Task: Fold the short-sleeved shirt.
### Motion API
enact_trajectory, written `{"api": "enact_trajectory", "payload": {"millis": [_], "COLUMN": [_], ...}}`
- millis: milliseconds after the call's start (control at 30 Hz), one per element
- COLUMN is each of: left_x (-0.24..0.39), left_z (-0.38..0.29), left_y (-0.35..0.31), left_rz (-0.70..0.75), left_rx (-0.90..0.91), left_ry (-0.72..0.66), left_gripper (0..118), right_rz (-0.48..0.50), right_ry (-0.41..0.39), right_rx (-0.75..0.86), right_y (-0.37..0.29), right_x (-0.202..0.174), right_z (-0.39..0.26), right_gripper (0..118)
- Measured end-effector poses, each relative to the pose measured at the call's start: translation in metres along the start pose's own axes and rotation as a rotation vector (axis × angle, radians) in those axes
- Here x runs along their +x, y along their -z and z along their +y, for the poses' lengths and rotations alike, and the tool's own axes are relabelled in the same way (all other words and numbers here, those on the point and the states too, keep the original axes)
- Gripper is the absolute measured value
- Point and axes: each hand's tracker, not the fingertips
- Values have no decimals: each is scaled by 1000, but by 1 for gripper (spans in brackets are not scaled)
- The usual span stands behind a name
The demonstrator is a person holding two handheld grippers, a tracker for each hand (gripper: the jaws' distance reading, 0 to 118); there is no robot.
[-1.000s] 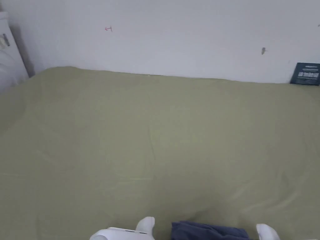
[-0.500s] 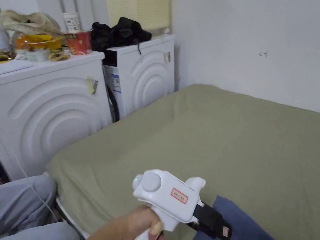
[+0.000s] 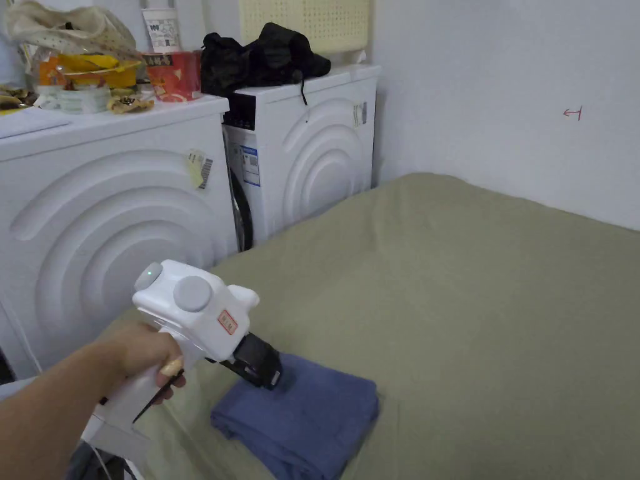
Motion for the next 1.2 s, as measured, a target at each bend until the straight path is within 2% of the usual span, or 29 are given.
{"api": "enact_trajectory", "payload": {"millis": [100, 133, 200, 233, 267, 300, 333, 433, 500, 633, 667, 733, 833, 1000, 1100, 1200], "left_x": [-15, -17, -17, -9, 4, 16, 32, 95, 150, 273, 299, 341, 393, 427, 433, 436], "left_z": [-20, -27, -40, -47, -55, -61, -68, -86, -94, -116, -119, -121, -124, -131, -136, -146], "left_y": [-8, -14, -33, -44, -57, -67, -79, -109, -121, -140, -143, -146, -163, -202, -219, -228], "left_rz": [-23, -1, 41, 55, 83, 96, 52, -125, -148, -329, -345, -332, -283, -224, -168, -128], "left_rx": [-3, 1, 18, 75, 131, 181, 236, 354, 384, 470, 502, 573, 676, 832, 898, 962], "left_ry": [-114, -152, -202, -210, -212, -217, -223, -214, -171, -121, -104, -67, -7, 41, 66, 111], "left_gripper": [81, 71, 38, 31, 31, 10, 9, 1, 1, 0, 0, 0, 0, 0, 0, 0], "right_rz": [-29, -46, -75, -104, -110, -106, -108, -221, -313, -420, -486, -569, -641, -736, -782, -778], "right_ry": [-10, -9, -6, -5, -6, -18, -32, -64, -75, -78, -96, -146, -207, -248, -251, -246], "right_rx": [8, 18, 40, 58, 67, 70, 76, 140, 179, 321, 363, 448, 608, 896, 960, 961], "right_y": [-16, -24, -37, -46, -54, -63, -73, -105, -126, -169, -178, -198, -231, -287, -305, -308], "right_x": [5, 6, 9, 11, 13, 14, 15, 16, 18, 20, 19, 16, 8, -3, -5, -1], "right_z": [-2, -3, -4, -5, -6, -8, -10, -17, -20, -27, -28, -30, -34, -44, -46, -48], "right_gripper": [0, 0, 0, 0, 0, 0, 0, 0, 0, 0, 0, 0, 0, 0, 0, 0]}}
